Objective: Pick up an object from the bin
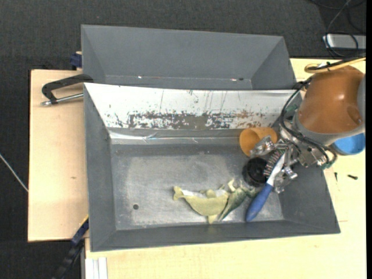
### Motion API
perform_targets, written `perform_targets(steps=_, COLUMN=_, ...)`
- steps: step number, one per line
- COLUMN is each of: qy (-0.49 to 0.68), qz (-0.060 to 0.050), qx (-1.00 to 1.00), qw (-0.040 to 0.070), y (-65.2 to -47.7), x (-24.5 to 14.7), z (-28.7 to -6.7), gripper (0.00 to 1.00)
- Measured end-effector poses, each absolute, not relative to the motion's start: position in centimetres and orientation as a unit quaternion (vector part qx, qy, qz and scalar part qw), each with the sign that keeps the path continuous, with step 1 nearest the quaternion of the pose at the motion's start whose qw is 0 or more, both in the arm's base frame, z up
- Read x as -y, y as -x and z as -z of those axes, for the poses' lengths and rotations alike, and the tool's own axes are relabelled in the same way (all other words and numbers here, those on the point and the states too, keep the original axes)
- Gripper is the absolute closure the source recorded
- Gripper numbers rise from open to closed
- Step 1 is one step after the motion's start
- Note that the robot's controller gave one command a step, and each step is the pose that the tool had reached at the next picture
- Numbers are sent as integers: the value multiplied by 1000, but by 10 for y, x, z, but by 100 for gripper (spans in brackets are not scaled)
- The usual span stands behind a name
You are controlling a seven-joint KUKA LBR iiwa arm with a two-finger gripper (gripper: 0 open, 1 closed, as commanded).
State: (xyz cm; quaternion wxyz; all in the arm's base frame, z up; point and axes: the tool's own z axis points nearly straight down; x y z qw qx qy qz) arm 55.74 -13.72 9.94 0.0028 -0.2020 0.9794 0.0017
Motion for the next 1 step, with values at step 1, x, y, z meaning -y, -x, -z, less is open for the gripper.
perform_targets(steps=1, qy=228, qz=2, qx=-974, qw=7, y=-555, x=111, z=-236, gripper=100)
